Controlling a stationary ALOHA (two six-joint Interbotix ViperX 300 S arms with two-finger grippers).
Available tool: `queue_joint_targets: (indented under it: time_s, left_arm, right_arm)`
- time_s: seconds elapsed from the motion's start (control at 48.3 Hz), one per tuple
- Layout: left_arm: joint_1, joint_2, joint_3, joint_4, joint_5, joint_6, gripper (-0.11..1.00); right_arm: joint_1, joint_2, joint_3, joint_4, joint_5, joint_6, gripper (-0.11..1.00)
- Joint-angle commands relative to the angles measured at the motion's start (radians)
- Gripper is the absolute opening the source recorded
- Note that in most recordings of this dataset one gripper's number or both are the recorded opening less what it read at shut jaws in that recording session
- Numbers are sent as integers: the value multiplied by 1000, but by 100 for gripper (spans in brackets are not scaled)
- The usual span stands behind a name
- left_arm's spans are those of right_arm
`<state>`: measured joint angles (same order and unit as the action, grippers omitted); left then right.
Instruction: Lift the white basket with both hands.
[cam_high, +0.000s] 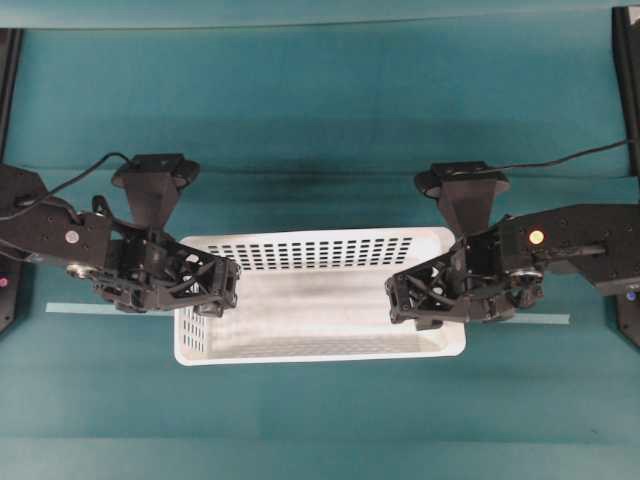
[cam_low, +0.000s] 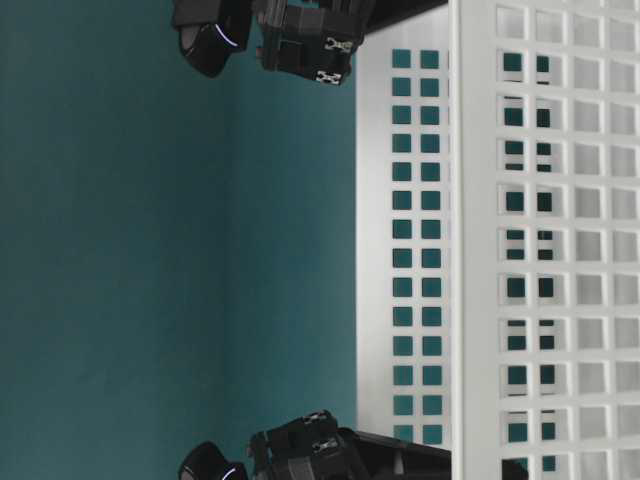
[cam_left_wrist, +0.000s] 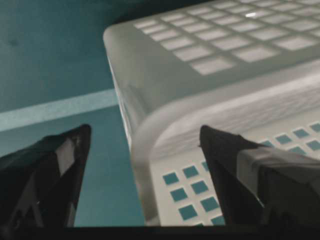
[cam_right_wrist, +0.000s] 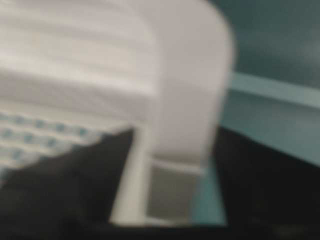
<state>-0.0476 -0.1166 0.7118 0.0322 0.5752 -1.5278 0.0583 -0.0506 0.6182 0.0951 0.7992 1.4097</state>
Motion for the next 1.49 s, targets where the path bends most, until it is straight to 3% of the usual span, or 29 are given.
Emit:
queue_joint_targets:
  time_s: [0.0, 0.083, 0.145, 0.373, 0.642, 0.973, 1.221, 1.47]
  left_arm:
    - [0, -8, -5, 3, -5, 3, 87]
    - [0, -8, -3, 3, -5, 3, 83]
    - [-2, -9, -3, 3, -6, 5, 81]
    - [0, -64, -12, 3, -20, 64, 82]
    - [-2, -258, 15, 2, -18, 173, 82]
    - [5, -511, 74, 3, -25, 213, 85]
    - [11, -681, 107, 2, -173, 402, 85]
    - [9, -749, 114, 3, -256, 532, 85]
  right_arm:
    - [-3, 5, -8, -2, -5, 12, 77]
    - [-2, 3, -5, -17, -9, 44, 91]
    - [-2, 0, -6, -38, -9, 61, 96]
    - [-3, -35, -17, -71, -5, 71, 95]
    - [-12, -169, -9, -104, 5, 48, 95]
    - [-3, -368, -8, -204, -12, -120, 95]
    - [-17, -514, 63, -344, -222, -290, 95]
    - [-18, -626, 132, -476, -449, -385, 95]
